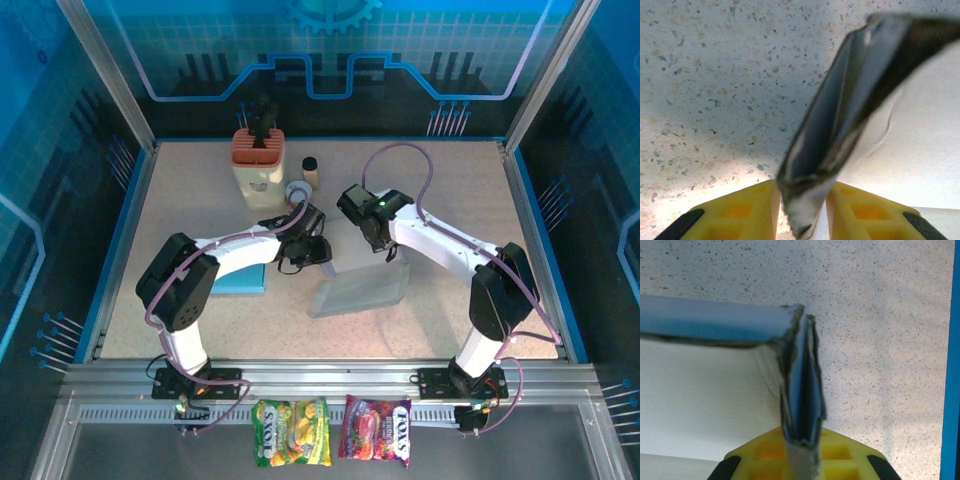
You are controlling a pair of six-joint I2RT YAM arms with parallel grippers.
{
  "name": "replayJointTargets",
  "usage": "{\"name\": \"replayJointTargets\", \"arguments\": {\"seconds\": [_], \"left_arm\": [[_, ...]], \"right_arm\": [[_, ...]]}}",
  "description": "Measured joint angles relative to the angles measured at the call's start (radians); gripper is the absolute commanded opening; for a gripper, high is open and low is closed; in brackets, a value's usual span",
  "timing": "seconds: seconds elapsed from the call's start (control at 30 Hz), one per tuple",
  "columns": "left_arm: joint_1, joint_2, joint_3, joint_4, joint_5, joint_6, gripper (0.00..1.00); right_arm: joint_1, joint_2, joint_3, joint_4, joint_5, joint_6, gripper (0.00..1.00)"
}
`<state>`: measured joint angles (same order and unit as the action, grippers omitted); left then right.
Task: Fold the paper box
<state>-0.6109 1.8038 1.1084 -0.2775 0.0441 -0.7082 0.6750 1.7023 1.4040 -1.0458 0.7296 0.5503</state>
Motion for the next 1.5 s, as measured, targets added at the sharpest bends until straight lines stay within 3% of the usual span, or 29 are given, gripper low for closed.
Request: {"name": "replayJointTargets", "arguments": {"seconds": [0.23, 0.3, 0.4, 0.77, 0.87, 1.13, 1.23, 1.37, 1.5], "left_arm": [[0.000, 0.017, -0.012, 0.052, 0.002, -0.001, 0.32], [0.000, 0.018, -0.013, 0.063, 0.005, -0.002, 0.22], [0.000, 0.020, -0.013, 0.080, 0.006, -0.005, 0.16], [-0.023, 0.030, 0.011, 0.040, -0.049, -0.020, 0.16], [-0.029, 0.030, 0.011, 0.039, -0.063, -0.026, 0.00], [-0.040, 0.037, 0.039, -0.002, -0.089, -0.046, 0.00], [-0.042, 0.042, 0.050, -0.018, -0.094, -0.048, 0.22], [-0.043, 0.042, 0.051, -0.050, -0.114, -0.055, 0.39], [-0.043, 0.023, 0.047, -0.072, -0.126, -0.054, 0.50]], "right_arm": [[0.000, 0.002, 0.000, 0.000, 0.002, 0.000, 0.00], [0.000, 0.003, 0.000, 0.000, 0.003, 0.000, 0.00], [0.000, 0.004, 0.000, 0.001, 0.003, 0.000, 0.00], [0.001, 0.024, 0.002, -0.001, 0.019, 0.019, 0.00], [0.005, 0.032, 0.004, -0.002, 0.023, 0.027, 0.00], [0.007, 0.042, 0.005, -0.004, 0.034, 0.034, 0.00], [0.007, 0.047, 0.005, -0.004, 0.038, 0.035, 0.00], [0.007, 0.050, 0.005, -0.005, 0.041, 0.037, 0.00], [0.006, 0.051, 0.005, -0.009, 0.042, 0.038, 0.00]]}}
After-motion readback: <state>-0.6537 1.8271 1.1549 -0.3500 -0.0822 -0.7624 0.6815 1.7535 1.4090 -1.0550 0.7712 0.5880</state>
